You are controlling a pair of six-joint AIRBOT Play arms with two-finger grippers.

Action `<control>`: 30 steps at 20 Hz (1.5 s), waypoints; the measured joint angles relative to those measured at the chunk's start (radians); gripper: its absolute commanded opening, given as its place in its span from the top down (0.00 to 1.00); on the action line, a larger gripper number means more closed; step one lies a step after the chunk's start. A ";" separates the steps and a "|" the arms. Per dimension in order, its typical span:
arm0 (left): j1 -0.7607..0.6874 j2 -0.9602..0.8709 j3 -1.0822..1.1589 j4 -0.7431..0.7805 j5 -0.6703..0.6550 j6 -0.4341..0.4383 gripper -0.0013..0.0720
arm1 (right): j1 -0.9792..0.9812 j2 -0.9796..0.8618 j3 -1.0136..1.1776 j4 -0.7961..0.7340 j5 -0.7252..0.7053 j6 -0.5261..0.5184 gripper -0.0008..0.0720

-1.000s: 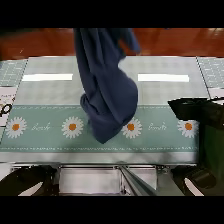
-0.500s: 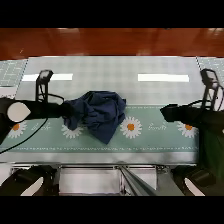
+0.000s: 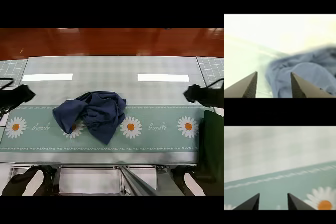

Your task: Fold the shirts.

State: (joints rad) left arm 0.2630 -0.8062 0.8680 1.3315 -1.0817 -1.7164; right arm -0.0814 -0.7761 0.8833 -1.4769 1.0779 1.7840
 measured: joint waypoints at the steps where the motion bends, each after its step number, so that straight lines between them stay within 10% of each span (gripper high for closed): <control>1: 0.056 0.005 -0.042 -0.077 -0.026 0.025 0.29 | -0.047 0.001 -0.032 0.030 0.004 -0.016 0.43; 8: 0.177 -0.054 -0.418 -0.468 -0.123 0.321 0.29 | -0.079 -0.001 -0.325 0.335 -0.039 -0.207 0.43; 15: 0.085 -0.195 -0.499 -0.558 0.033 0.408 0.32 | 0.077 -0.141 -0.381 0.568 -0.151 -0.283 0.43; 17: 0.040 -0.233 -0.500 -0.567 0.077 0.415 0.96 | 0.119 -0.203 -0.384 0.655 -0.188 -0.316 0.43; 30: -0.013 -0.276 -0.431 -0.573 0.118 0.472 0.96 | 0.346 -0.613 -0.139 0.862 -0.264 -0.400 0.43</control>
State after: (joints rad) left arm 0.2501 -1.0821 0.4370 0.7582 -0.9638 -1.2446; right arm 0.2649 -1.3891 0.7444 -0.6147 0.8139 1.3842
